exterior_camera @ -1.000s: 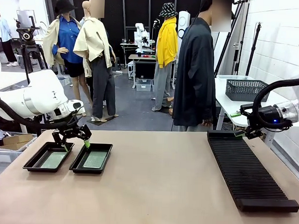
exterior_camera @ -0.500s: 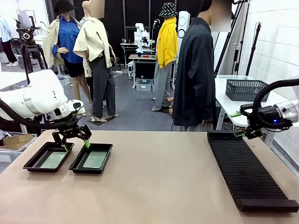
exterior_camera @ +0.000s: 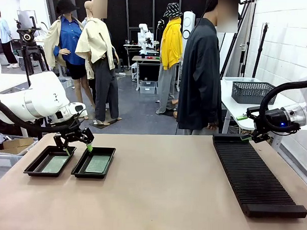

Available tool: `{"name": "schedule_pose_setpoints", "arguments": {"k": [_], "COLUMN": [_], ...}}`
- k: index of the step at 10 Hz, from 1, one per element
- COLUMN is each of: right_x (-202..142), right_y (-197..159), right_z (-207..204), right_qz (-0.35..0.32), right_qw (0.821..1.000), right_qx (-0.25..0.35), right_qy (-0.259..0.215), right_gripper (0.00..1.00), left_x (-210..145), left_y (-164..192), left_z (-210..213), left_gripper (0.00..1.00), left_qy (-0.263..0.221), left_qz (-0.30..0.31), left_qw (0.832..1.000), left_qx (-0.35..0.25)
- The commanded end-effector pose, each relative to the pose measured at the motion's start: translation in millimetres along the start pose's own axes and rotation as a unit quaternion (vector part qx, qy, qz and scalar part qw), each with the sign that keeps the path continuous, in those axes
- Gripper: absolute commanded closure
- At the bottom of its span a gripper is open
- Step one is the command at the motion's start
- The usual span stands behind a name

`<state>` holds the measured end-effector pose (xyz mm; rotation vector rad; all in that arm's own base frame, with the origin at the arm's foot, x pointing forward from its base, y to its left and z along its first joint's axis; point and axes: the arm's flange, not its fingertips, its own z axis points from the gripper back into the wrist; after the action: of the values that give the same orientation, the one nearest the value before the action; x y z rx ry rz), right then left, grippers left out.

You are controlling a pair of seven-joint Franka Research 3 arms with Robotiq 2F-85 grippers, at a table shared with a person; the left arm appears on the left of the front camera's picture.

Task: Inspect and transfer BCBs to ESD trays.
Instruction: Pick up the ESD tray and place it on the left side of the table.

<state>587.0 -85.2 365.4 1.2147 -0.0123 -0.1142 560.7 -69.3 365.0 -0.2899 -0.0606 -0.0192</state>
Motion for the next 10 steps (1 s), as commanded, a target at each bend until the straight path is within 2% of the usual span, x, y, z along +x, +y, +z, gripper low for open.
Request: {"name": "schedule_pose_setpoints", "arguments": {"k": [1,4,6,8,10], "right_x": [1.2,1.2,1.2,1.2,1.2], "right_y": [1.9,1.9,1.9,1.9,1.9], "right_z": [-2.5,-2.5,-2.5,-2.5,-2.5], "right_qz": [-0.008,-0.008,-0.008,-0.008,-0.008], "right_qw": [1.0,1.0,1.0,1.0,1.0], "right_qx": [-0.003,-0.003,-0.003,-0.003,-0.003], "right_qy": [-0.003,-0.003,-0.003,-0.003,-0.003], "right_gripper": [0.0,0.0,0.0,0.0,0.0], "left_x": [6.4,12.9,8.2,2.1,-5.1], "left_y": [32.8,79.8,104.4,122.5,133.1], "left_z": [24.5,49.2,62.4,60.9,55.8], "left_gripper": [0.0,0.0,0.0,0.0,0.0], "left_qy": [-0.003,0.039,0.035,0.004,-0.01], "left_qz": [0.025,0.035,0.022,-0.011,-0.031], "left_qw": [0.993,0.965,0.942,0.933,0.915], "left_qx": [-0.113,-0.257,-0.332,-0.36,-0.403]}}
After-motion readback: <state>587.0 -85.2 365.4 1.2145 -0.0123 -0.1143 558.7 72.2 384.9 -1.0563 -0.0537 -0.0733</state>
